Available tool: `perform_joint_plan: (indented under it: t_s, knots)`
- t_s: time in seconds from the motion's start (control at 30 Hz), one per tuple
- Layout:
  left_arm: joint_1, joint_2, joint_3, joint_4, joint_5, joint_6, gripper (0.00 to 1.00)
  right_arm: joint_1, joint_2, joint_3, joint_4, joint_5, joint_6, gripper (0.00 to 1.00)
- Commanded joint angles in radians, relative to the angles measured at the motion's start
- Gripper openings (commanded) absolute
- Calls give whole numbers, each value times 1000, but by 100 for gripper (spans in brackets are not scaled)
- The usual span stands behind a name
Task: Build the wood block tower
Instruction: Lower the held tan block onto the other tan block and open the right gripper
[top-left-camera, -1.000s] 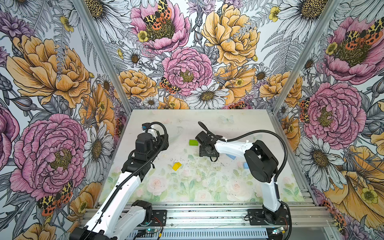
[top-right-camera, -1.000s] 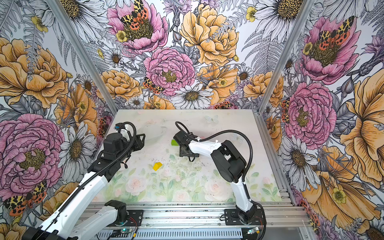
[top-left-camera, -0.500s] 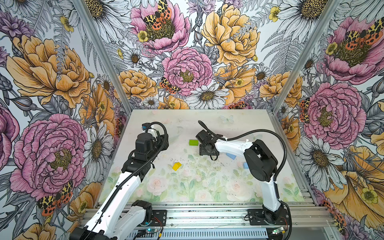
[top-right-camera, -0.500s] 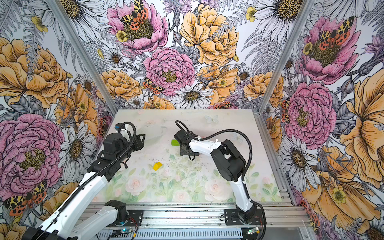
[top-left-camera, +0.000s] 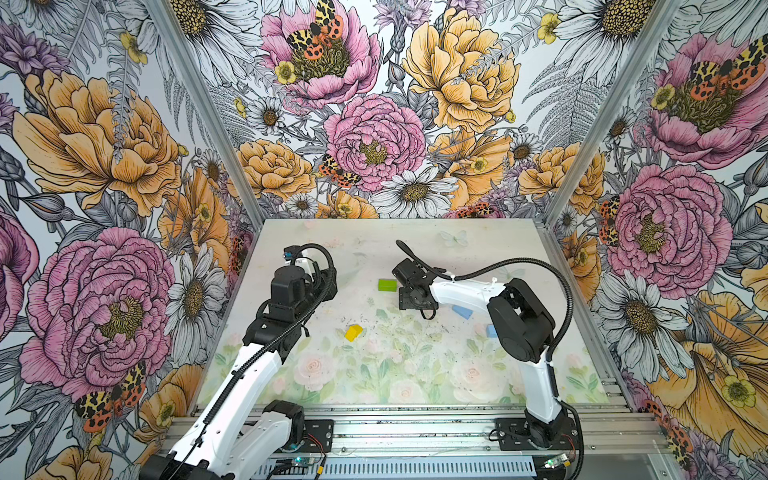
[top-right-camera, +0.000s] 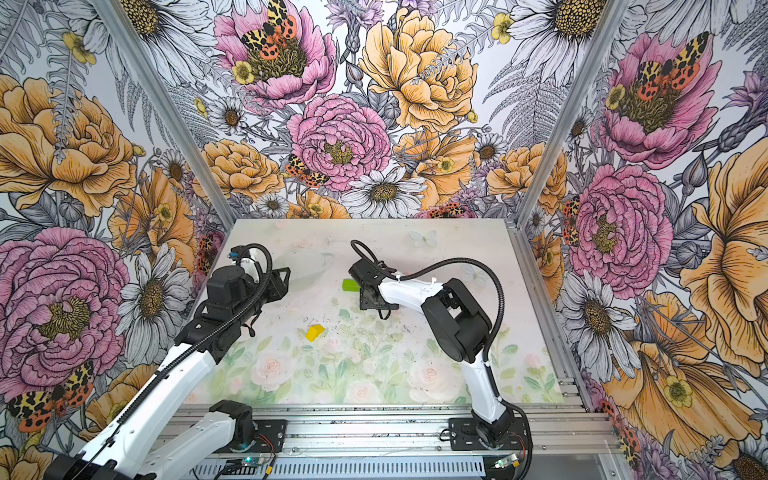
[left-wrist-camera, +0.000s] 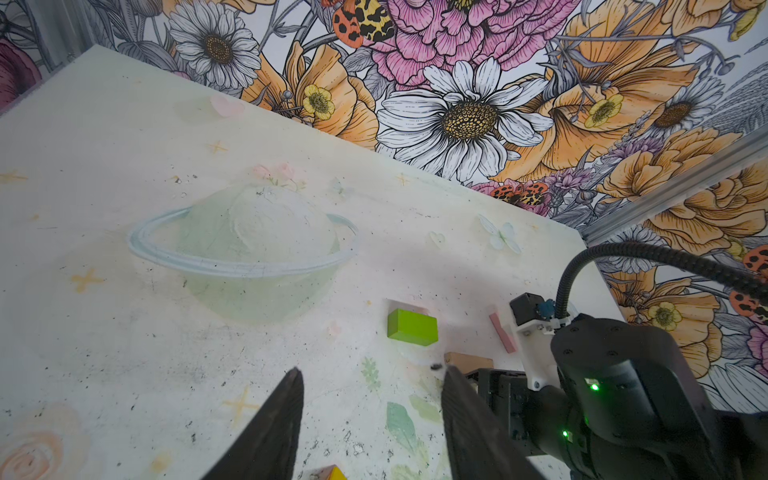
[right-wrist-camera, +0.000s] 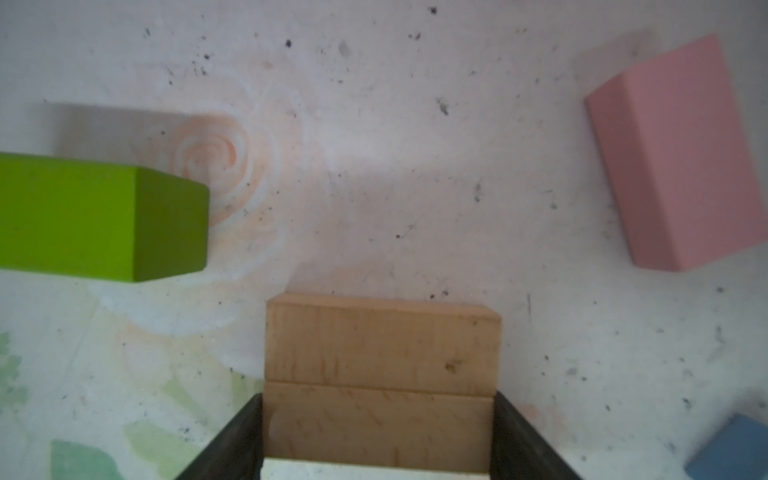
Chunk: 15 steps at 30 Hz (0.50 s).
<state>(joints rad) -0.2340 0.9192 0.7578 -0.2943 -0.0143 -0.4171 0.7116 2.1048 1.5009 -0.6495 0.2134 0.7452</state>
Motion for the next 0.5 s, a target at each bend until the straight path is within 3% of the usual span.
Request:
perform_joint_plan:
  t_s: [0.0, 0.1, 0.33, 0.47]
  knots:
    - [13, 7, -6, 14, 1, 1, 55, -17, 103, -38, -62, -19, -17, 36]
    - [12, 7, -6, 14, 1, 1, 55, -16, 101, -33, -62, -21, -17, 48]
    - [13, 7, -6, 14, 2, 1, 55, -17, 99, -33, -62, -24, -15, 62]
    - [12, 7, -6, 12, 1, 1, 55, -18, 96, -33, -62, -23, -15, 76]
